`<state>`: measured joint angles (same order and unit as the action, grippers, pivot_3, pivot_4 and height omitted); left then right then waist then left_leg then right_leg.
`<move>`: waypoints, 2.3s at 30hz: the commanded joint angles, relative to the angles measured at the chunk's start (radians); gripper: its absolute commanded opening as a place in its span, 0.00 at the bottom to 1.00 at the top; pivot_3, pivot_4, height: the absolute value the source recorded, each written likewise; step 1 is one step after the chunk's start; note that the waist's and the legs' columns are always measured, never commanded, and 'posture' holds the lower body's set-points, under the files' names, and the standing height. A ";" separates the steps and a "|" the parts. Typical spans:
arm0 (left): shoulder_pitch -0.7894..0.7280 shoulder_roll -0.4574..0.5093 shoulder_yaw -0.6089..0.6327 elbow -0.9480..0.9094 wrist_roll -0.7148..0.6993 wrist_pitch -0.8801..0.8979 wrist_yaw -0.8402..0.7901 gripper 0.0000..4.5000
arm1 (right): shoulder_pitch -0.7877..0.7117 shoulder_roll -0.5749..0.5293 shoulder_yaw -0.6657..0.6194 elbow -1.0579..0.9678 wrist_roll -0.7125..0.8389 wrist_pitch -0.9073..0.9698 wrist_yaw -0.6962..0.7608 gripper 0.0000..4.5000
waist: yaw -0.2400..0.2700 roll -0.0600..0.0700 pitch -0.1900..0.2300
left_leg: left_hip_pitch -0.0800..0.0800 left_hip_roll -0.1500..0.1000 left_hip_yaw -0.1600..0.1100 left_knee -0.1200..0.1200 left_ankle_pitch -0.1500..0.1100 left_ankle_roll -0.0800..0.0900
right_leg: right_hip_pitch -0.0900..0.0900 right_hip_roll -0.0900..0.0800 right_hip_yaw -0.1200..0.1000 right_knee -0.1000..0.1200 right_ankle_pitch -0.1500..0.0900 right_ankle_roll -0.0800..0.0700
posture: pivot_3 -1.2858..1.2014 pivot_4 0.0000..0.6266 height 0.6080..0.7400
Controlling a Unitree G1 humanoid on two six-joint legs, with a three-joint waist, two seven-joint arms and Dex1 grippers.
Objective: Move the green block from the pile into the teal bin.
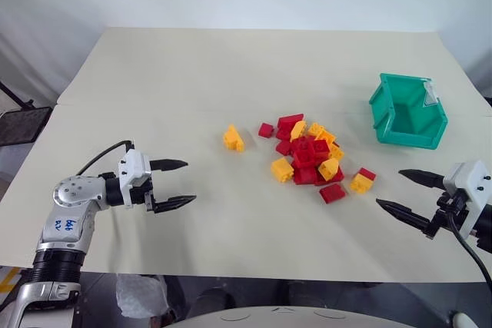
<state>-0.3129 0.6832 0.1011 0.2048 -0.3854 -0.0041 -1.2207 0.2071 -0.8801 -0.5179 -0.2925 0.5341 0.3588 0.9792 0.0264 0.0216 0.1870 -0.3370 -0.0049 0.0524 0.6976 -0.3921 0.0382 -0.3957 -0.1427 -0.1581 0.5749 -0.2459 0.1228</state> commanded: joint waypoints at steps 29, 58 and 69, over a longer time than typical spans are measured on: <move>-0.229 -0.135 -0.059 0.005 -0.033 0.046 -0.025 1.00 | -0.598 0.391 0.671 -0.089 0.019 0.401 -0.568 0.01 | -0.005 -0.002 0.000 | -0.004 -0.001 0.000 0.002 0.000 0.000 | -0.003 0.002 -0.001 0.001 0.000 0.000 | 0.52 0.24 1.00; -0.203 -0.216 -0.084 0.006 -0.035 -0.002 -0.038 1.00 | -0.572 0.110 0.409 -0.042 -0.058 0.353 -0.268 0.04 | -0.003 -0.002 0.000 | -0.016 0.001 0.011 0.006 0.001 0.000 | -0.016 0.004 0.001 0.004 0.000 0.000 | 0.52 0.24 1.00; -0.217 -0.208 -0.065 0.058 -0.039 -0.030 -0.073 1.00 | -0.347 -0.307 0.077 -0.009 0.031 0.412 0.117 0.76 | 0.004 -0.003 0.000 | -0.016 0.000 0.010 0.009 0.001 0.001 | -0.015 0.003 0.001 0.006 0.000 0.000 | 0.52 0.24 1.00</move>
<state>-0.5213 0.4677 0.0210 0.2574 -0.4075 -0.0145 -1.2818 -0.1456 -1.1457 -0.3440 -0.3155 0.5871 0.7989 1.0493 0.0301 0.0187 0.1872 -0.3533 -0.0047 0.0628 0.7070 -0.3912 0.0392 -0.4110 -0.1404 -0.1575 0.5814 -0.2456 0.1233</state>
